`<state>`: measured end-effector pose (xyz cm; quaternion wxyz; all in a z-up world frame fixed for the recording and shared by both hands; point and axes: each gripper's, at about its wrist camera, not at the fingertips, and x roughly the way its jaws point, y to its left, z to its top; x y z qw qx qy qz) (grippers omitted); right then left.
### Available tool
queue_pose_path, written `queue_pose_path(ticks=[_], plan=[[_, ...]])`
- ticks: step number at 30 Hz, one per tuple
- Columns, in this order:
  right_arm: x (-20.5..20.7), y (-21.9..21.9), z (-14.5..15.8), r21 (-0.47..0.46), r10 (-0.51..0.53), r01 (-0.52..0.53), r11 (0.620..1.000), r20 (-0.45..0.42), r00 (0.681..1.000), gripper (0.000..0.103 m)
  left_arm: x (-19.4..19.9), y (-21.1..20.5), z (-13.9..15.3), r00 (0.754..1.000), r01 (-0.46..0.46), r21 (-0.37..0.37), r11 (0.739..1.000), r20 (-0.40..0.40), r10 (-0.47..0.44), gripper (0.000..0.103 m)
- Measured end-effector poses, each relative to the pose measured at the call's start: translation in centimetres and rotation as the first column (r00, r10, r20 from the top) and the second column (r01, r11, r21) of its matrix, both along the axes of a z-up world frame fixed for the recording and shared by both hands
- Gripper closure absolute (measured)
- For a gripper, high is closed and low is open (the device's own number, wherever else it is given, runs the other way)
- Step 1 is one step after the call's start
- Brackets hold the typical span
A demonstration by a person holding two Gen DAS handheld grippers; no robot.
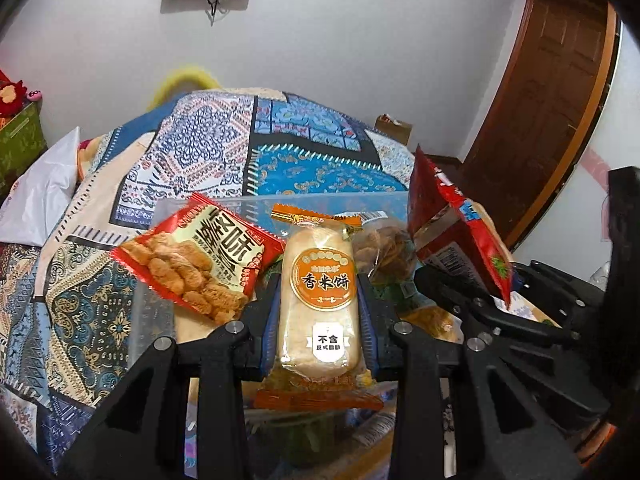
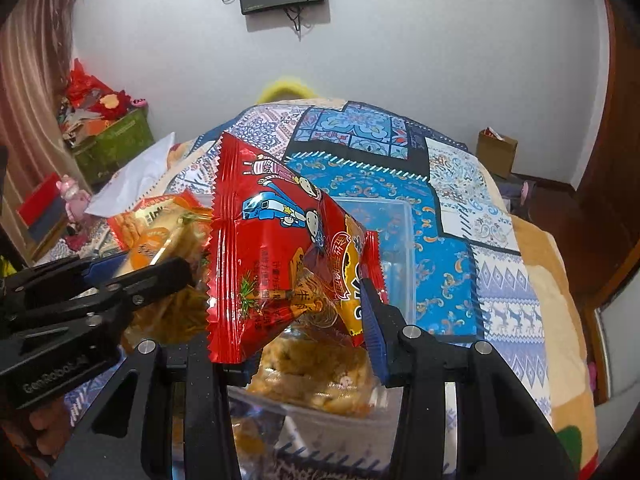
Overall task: Organize snacks
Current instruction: 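Carry the rice cake over the box with the left tool while the right carries the red cartoon bag, then release the rice cake into the box with the left tool while the right drops the red bag in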
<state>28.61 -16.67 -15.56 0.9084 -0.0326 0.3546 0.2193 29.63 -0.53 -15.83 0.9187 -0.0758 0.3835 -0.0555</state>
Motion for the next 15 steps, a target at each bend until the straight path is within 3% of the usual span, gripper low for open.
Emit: queue_pose_path(ticks=[7, 15], plan=[[-0.3, 0.4, -0.2, -0.016, 0.017, -0.017, 1.0, -0.014, 1.0, 0.057, 0.6, 0.8, -1.3, 0.998, -0.027, -0.029, 0.999, -0.066, 0.025, 0.064], [-0.1, -0.1, -0.6, 0.013, 0.02, -0.019, 1.0, -0.091, 0.996, 0.042, -1.3, 2.0, -0.2, 0.997, -0.053, -0.049, 0.997, -0.065, 0.05, 0.054]])
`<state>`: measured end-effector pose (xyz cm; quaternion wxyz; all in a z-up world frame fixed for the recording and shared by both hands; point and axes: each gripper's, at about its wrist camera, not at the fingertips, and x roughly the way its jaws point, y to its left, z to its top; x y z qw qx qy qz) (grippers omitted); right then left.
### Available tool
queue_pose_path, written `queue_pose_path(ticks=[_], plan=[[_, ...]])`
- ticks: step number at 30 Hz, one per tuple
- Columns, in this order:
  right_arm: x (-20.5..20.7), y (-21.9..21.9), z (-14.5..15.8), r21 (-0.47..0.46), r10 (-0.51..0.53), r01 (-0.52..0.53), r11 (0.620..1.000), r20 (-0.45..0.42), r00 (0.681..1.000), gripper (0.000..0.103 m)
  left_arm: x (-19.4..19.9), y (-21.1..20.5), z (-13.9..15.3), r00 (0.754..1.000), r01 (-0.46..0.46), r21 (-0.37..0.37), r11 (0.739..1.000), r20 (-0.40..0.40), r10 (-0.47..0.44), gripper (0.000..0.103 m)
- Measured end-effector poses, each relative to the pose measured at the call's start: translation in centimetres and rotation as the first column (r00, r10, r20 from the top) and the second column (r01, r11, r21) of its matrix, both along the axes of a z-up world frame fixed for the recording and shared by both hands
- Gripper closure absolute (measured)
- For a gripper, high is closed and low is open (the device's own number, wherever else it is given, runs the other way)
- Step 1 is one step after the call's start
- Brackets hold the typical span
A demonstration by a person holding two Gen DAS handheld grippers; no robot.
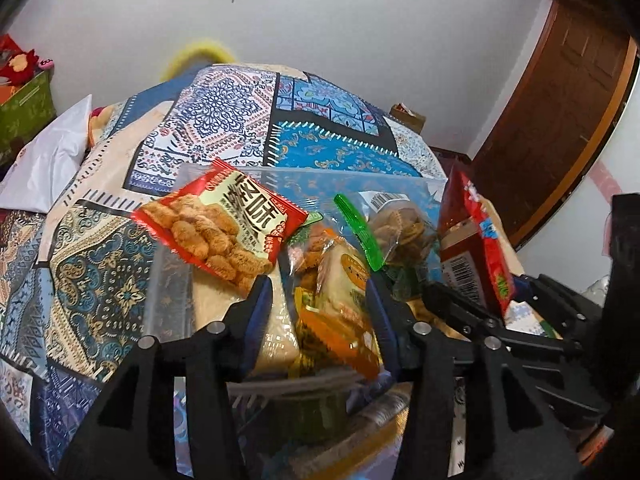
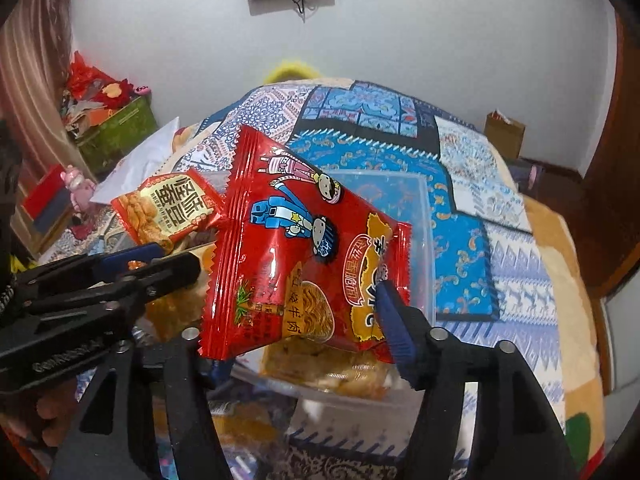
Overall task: Organize snacks
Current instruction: 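Release the rice cake into the box with the left tool while the right drops the red bag in, then grasp the green jelly cup with the left tool while the right grasps the biscuit roll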
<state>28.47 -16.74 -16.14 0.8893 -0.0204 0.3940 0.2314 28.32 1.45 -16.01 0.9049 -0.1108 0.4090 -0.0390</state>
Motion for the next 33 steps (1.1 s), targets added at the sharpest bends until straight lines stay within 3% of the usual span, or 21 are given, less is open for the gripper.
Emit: queue_pose_path(ticks=[3, 7, 14, 20, 27, 33], plan=[[-0.3, -0.2, 0.2, 0.014, 0.003, -0.003, 1.0, -0.022, 1.0, 0.04, -1.2, 0.2, 1.0, 1.0, -0.004, 0.008, 1.0, 0.019, 0.004, 0.05], [-1.2, -0.5, 0.9, 0.031, 0.009, -0.008, 0.999, -0.03, 1.0, 0.028, -2.7, 0.6, 2.2, 0.999, -0.009, 0.017, 1.0, 0.039, 0.008, 0.047], [-3.2, -1.1, 2.9, 0.048, 0.014, -0.015, 0.999, 0.01, 1.0, 0.024, -5.7, 1.2, 2.6, 0.999, -0.009, 0.061, 0.998, 0.037, 0.007, 0.046], [-4.9, -1.4, 2.5, 0.063, 0.021, -0.021, 0.998, 0.0, 1.0, 0.021, -7.8, 2.3, -0.2, 0.999, -0.013, 0.097, 0.995, -0.034, 0.017, 0.045], [-6.7, -0.6, -0.4, 0.047, 0.048, -0.045, 0.998, -0.076, 0.996, 0.021, -8.8, 2.7, -4.6, 0.99, 0.012, 0.125, 0.992, -0.141, 0.006, 0.045], [-7.1, 0.4, -2.5, 0.029, 0.058, -0.055, 0.998, -0.142, 0.988, 0.021, -9.6, 2.1, -5.4, 0.99, 0.023, 0.103, 0.994, -0.138, -0.008, 0.045]])
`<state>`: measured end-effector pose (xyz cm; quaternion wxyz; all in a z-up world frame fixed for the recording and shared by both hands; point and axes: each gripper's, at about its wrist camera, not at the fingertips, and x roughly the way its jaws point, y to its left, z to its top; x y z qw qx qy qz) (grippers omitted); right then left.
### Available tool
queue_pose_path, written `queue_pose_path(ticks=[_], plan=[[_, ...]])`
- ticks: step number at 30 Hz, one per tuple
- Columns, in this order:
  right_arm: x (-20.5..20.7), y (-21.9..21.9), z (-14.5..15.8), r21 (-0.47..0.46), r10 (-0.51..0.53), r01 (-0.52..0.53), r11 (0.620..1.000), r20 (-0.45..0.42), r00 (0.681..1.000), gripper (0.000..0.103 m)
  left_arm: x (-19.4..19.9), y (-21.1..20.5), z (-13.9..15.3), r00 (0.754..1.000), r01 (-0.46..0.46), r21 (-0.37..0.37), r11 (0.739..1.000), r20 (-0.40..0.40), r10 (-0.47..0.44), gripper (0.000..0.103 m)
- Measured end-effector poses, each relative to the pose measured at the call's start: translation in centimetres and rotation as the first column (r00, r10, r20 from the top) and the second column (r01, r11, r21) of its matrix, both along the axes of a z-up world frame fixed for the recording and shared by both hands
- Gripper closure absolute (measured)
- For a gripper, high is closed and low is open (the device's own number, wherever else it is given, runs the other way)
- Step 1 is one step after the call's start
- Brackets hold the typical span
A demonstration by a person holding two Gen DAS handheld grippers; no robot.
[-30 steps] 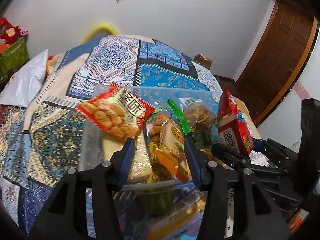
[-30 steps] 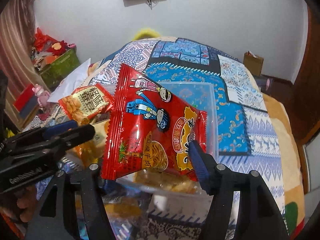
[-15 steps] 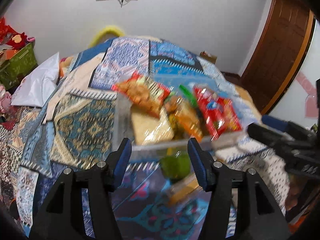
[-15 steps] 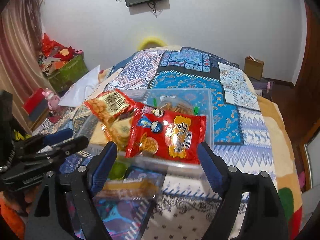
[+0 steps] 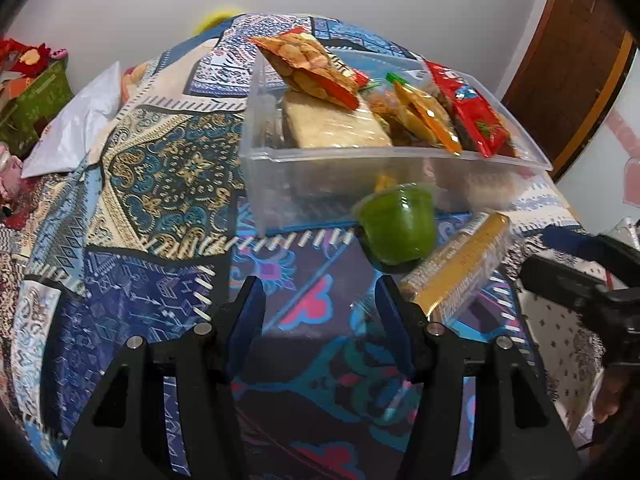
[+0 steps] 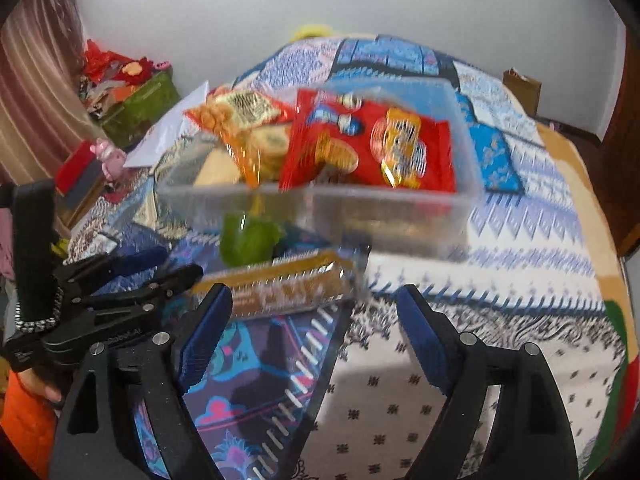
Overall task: Organize snacks
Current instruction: 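Grasp the green jelly cup with the left tool while the right grasps the biscuit roll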
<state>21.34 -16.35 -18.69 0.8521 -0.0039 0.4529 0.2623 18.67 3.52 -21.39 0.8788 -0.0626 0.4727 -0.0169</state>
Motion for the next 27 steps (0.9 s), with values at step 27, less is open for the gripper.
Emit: queue_pose_path(ticks=[27], plan=[[2.0, 0.3, -3.2, -0.002, -0.112, 0.112, 0.994, -0.089, 0.99, 0.006, -2.0, -2.8, 0.3, 0.996, 0.088, -0.094, 0.992, 0.009, -0.087, 0.045]])
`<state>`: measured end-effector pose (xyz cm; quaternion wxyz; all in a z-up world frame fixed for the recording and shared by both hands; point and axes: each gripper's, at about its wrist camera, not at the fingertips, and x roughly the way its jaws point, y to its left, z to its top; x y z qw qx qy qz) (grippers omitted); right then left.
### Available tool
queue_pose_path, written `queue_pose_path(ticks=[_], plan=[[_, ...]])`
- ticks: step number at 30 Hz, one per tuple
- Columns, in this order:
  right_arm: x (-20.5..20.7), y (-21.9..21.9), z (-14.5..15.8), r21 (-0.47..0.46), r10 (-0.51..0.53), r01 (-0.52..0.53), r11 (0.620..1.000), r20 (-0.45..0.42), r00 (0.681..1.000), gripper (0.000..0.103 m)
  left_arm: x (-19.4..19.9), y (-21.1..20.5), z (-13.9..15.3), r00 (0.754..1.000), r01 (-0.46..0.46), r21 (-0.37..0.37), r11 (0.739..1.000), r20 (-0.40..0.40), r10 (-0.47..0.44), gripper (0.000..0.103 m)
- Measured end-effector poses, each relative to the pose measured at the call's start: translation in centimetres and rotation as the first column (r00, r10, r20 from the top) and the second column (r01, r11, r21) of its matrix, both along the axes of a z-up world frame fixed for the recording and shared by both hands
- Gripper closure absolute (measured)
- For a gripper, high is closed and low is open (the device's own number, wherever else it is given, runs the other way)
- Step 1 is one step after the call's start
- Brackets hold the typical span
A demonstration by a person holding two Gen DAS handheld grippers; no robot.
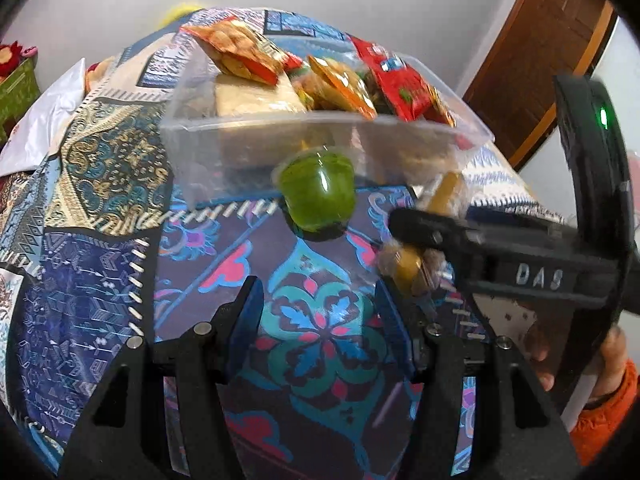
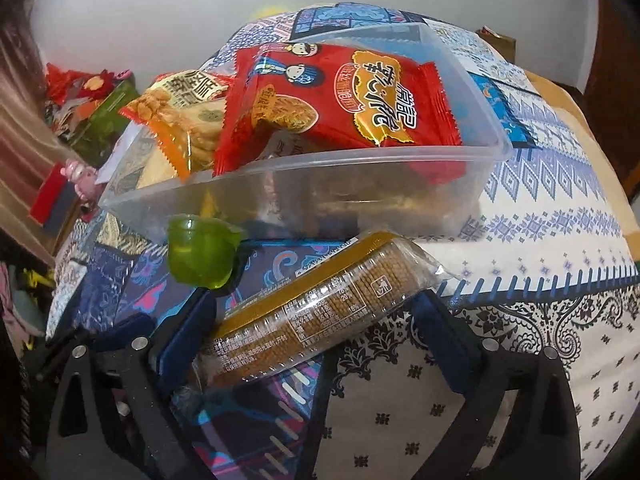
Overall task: Organize snacks
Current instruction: 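Grasp the green jelly cup with the left tool while the right grasps the biscuit roll, then lower the jelly cup into the box with the left tool while the right places the biscuit roll in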
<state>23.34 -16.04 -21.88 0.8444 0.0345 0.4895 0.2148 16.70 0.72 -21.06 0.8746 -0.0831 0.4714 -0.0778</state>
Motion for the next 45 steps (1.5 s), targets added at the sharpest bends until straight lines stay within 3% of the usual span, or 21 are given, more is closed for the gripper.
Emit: queue_pose_path(ticks=[5, 9, 21, 26, 28, 35, 40, 45], plan=[[-0.5, -1.6, 0.1, 0.043, 0.018, -0.019, 0.999, 0.011, 1.0, 0.024, 0.5, 1.1, 1.4, 0.998, -0.048, 0.008, 0.999, 0.037, 0.048, 0.045], [-0.8, -2.8, 0.3, 0.059, 0.036, -0.037, 0.998, 0.012, 0.999, 0.033, 1.6, 0.5, 1.6, 0.998, -0.05, 0.021, 0.999, 0.037, 0.049, 0.045], [-1.7, -7.4, 0.8, 0.063, 0.005, -0.005, 0.998, 0.005, 1.0, 0.036, 7.5, -1.1, -0.2, 0.997, -0.075, 0.029, 0.997, -0.015, 0.075, 0.045], [-1.1, -8.3, 1.0, 0.102, -0.064, 0.066, 0.993, -0.024, 0.998, 0.036, 8.5, -1.3, -0.7, 0.995, -0.095, 0.031, 0.995, -0.019, 0.096, 0.049], [-1.0, -7.9, 0.9, 0.087, -0.077, 0.078, 0.993, -0.017, 0.997, 0.035, 8.3, -1.3, -0.8, 0.995, -0.099, 0.047, 0.994, -0.011, 0.1, 0.054], [-0.4, -5.1, 0.2, 0.016, -0.056, 0.056, 0.998, 0.003, 0.998, 0.033, 6.2, -1.4, -0.5, 0.998, -0.061, 0.042, 0.997, 0.013, 0.061, 0.055], [-2.3, -4.0, 0.4, 0.002, 0.033, -0.033, 0.999, 0.027, 0.999, 0.048, 3.7, -1.3, 0.1, 0.999, -0.037, 0.034, 0.999, 0.021, 0.037, 0.055], [-4.3, -4.3, 0.8, 0.015, 0.054, -0.055, 0.998, 0.046, 0.997, 0.058, 0.8, -0.7, 1.4, 0.998, -0.047, 0.023, 0.999, 0.04, 0.046, 0.055]])
